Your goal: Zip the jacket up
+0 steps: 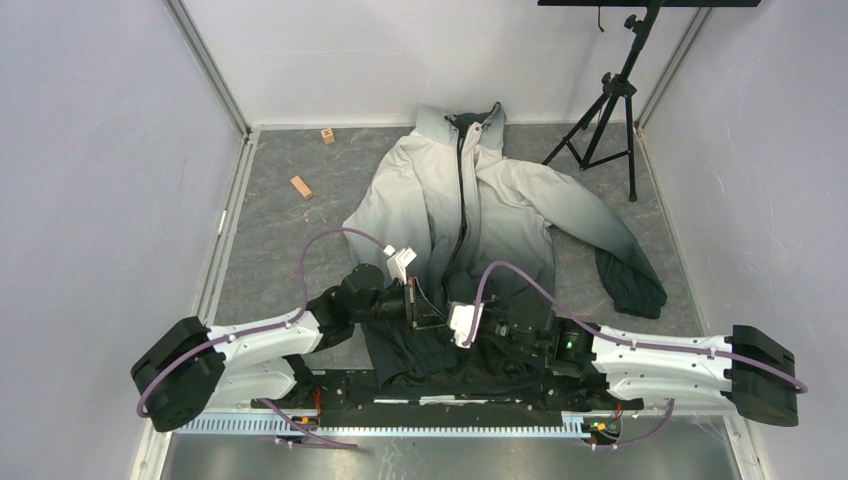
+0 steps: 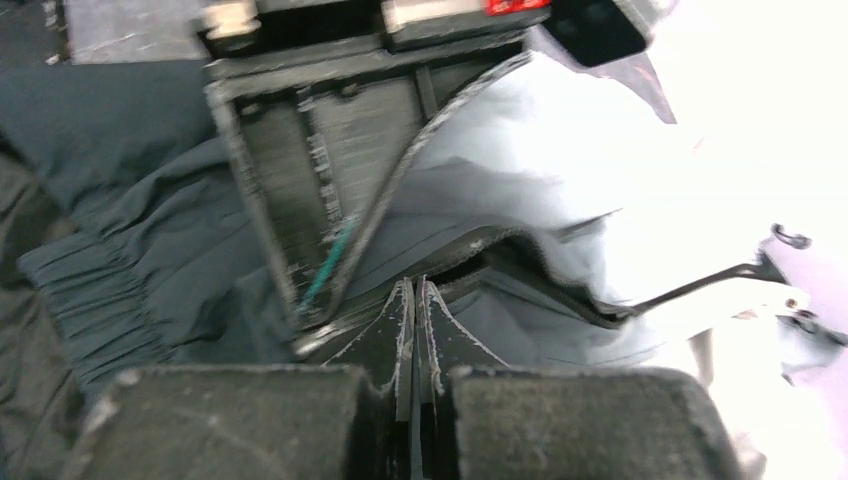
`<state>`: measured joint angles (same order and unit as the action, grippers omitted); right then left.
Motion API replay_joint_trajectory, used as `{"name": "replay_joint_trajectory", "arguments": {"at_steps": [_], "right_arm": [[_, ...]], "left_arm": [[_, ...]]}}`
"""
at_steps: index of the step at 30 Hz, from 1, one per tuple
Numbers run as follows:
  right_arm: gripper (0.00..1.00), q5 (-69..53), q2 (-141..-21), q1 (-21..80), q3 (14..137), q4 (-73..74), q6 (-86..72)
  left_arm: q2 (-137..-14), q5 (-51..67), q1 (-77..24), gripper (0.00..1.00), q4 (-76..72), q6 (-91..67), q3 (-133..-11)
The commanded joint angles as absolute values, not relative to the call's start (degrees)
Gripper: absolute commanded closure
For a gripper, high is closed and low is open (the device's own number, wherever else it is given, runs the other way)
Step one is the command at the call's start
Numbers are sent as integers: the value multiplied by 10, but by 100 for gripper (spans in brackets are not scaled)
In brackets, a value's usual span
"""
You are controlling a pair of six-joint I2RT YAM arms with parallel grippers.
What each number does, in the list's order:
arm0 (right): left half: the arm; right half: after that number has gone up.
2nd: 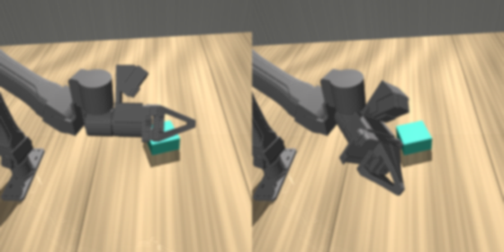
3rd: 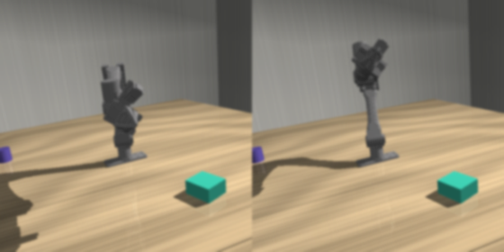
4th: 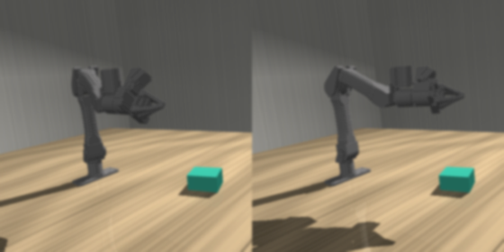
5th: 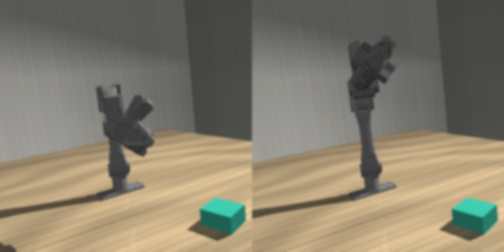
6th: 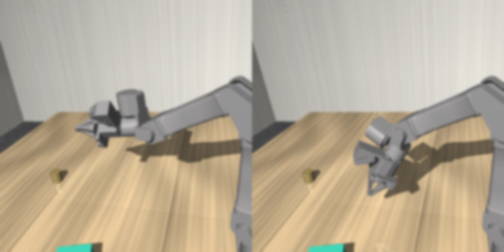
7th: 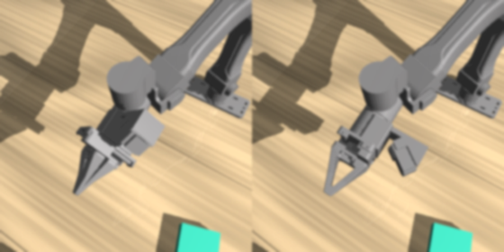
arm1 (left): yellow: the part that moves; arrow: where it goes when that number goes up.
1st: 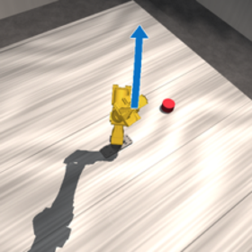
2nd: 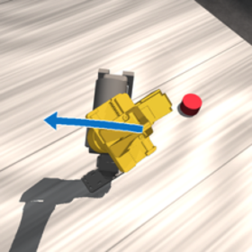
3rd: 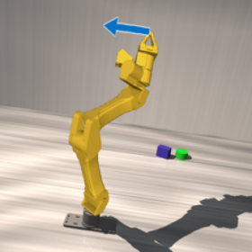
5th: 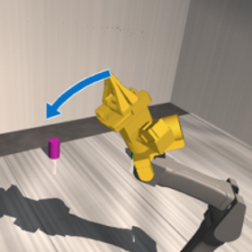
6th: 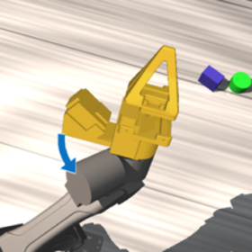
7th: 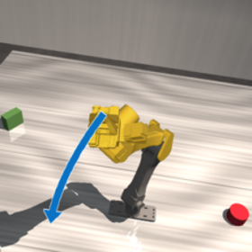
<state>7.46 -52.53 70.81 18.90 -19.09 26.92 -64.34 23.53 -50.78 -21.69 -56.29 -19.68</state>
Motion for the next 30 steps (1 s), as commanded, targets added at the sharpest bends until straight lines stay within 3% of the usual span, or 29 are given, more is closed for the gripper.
{"name": "replay_joint_trajectory", "arguments": {"at_steps": [1,8,13,19,24,30], "right_arm": [[100,197,-518,693,266,-195,291],[100,229,-540,678,320,-131,278],[100,180,-610,577,385,-118,284],[100,114,-716,476,468,-126,378],[100,75,-826,388,516,-221,456],[100,-13,-1003,298,681,-284,497]], "left_arm": [[-628,269,-529,98,-130,-513,-201],[-624,276,-547,98,-73,-474,-227],[-616,283,-555,98,-27,-459,-237],[-608,295,-556,98,19,-435,-248],[-621,304,-556,98,5,-436,-249],[-671,323,-558,98,-52,-443,-251]]}}
